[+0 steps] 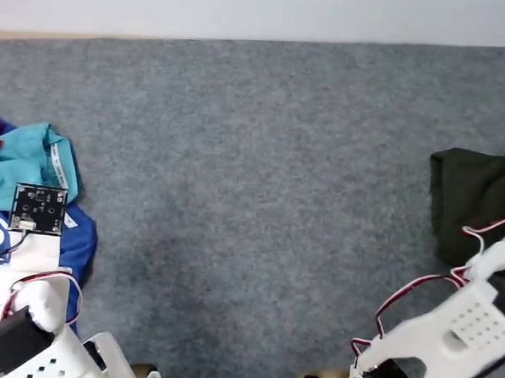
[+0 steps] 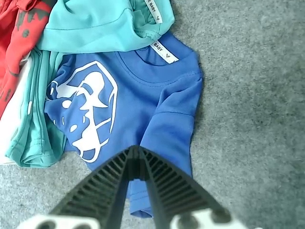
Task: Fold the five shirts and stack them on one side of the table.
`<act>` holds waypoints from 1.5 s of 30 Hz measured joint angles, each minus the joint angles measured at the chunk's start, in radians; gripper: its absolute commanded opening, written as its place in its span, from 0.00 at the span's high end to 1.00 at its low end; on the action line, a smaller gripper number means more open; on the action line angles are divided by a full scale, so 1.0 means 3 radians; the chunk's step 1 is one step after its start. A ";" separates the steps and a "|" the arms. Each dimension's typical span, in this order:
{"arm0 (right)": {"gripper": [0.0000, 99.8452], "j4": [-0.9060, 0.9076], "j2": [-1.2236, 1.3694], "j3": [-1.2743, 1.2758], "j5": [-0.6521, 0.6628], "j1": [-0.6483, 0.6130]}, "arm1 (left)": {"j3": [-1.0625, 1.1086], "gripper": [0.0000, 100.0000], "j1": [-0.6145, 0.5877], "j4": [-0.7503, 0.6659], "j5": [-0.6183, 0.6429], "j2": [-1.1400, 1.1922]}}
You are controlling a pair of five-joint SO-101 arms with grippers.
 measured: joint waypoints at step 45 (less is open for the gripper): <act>0.81 0.3355 -0.0696 -0.0660 -0.2235 -0.1227 | -0.0271 1.00 0.0000 0.0061 0.0000 0.0000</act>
